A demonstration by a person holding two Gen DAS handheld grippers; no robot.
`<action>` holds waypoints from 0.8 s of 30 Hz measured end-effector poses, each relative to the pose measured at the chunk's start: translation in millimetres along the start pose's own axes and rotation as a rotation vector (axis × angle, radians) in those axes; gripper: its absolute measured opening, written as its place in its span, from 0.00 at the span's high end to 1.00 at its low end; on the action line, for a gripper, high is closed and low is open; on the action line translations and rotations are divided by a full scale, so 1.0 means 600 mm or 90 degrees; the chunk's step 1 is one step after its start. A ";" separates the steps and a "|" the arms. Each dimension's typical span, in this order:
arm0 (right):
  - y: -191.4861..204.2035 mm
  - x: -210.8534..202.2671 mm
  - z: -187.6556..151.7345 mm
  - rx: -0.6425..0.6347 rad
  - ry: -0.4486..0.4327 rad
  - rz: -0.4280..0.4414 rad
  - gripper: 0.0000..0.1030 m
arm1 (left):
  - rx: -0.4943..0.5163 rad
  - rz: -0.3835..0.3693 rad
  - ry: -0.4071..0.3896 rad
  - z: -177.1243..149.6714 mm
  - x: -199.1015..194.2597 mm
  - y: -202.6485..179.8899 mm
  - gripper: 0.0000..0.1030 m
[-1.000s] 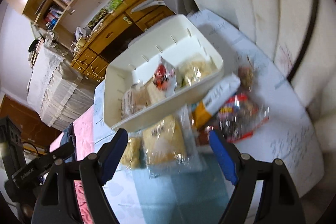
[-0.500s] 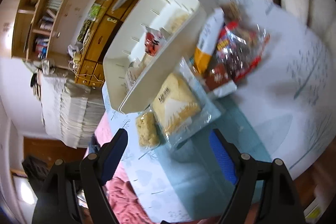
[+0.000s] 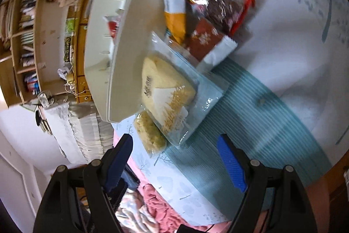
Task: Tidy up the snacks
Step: 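Reach the left tool to the clear oat-cluster bag while the right tool approaches the Fuji bread pack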
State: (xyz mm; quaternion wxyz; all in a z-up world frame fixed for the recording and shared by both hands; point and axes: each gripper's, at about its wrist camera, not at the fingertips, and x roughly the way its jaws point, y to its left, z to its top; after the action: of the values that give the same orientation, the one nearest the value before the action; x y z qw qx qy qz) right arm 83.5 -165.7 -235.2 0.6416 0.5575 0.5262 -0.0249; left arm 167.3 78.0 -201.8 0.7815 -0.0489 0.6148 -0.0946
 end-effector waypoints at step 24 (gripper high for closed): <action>0.006 0.094 0.056 0.020 0.024 0.062 0.48 | -0.002 0.060 0.092 0.050 0.169 0.010 0.14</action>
State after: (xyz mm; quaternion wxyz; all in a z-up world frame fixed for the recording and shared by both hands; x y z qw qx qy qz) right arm 132.6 -158.2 -278.4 0.6233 0.5927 0.5101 0.0087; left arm 219.6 61.4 -292.3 0.7384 -0.0138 0.6716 -0.0599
